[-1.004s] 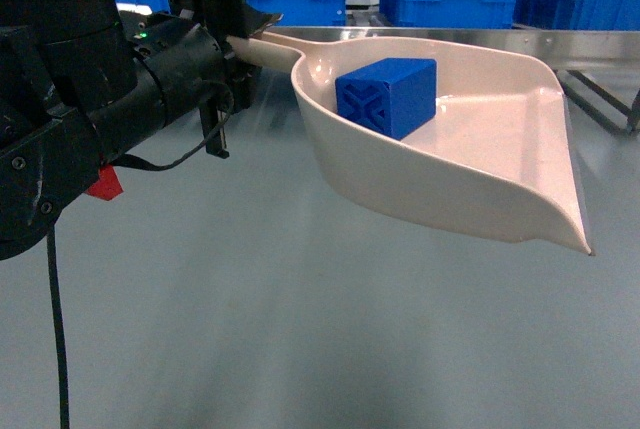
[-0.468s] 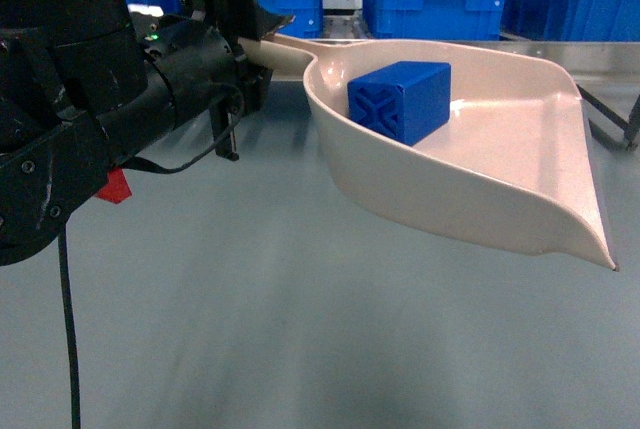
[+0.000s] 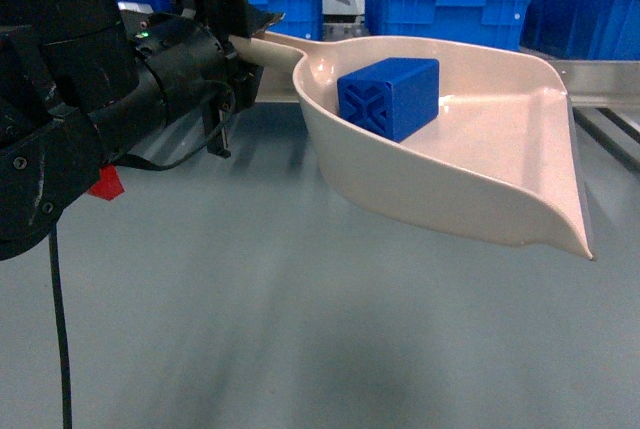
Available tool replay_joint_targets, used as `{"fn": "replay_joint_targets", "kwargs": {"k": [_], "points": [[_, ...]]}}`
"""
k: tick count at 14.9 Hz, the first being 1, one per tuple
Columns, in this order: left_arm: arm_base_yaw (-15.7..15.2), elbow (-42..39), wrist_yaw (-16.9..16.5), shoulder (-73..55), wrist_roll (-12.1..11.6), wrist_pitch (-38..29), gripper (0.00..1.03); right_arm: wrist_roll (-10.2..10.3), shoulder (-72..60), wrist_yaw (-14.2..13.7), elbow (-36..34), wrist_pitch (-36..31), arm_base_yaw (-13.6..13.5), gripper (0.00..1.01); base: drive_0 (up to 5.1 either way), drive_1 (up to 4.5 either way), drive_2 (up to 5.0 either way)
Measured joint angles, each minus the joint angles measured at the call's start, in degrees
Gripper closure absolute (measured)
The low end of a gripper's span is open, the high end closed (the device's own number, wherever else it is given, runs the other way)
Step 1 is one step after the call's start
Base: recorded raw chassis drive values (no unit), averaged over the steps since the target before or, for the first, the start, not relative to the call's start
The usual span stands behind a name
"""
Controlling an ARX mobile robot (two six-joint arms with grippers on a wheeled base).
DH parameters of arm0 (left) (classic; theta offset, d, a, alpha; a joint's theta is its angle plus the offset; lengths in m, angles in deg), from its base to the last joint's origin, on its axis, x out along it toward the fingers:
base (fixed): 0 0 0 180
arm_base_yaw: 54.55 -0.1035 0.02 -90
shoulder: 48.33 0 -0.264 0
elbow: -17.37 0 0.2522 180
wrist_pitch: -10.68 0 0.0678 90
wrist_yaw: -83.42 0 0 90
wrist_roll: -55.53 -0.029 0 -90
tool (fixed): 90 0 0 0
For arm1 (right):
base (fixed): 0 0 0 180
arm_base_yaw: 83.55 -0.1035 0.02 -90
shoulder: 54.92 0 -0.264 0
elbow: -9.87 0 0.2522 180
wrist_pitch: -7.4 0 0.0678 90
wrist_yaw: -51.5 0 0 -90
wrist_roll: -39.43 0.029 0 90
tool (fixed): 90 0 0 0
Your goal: Place part in tray to right shelf
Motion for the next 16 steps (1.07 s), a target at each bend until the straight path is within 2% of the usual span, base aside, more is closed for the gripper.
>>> {"fn": "replay_joint_targets", "kwargs": {"k": [14,16], "points": [[0.0,0.0,0.0,0.0,0.0,0.2,0.91,0.0,0.0,0.0,0.0,0.1,0.0,0.03,3.0,0.84,-4.1],[0.0,0.0,0.0,0.0,0.0,0.0,0.91,0.0,0.0,0.0,0.0,0.0,0.0,0.03,0.0,4.33,-4.3]]}}
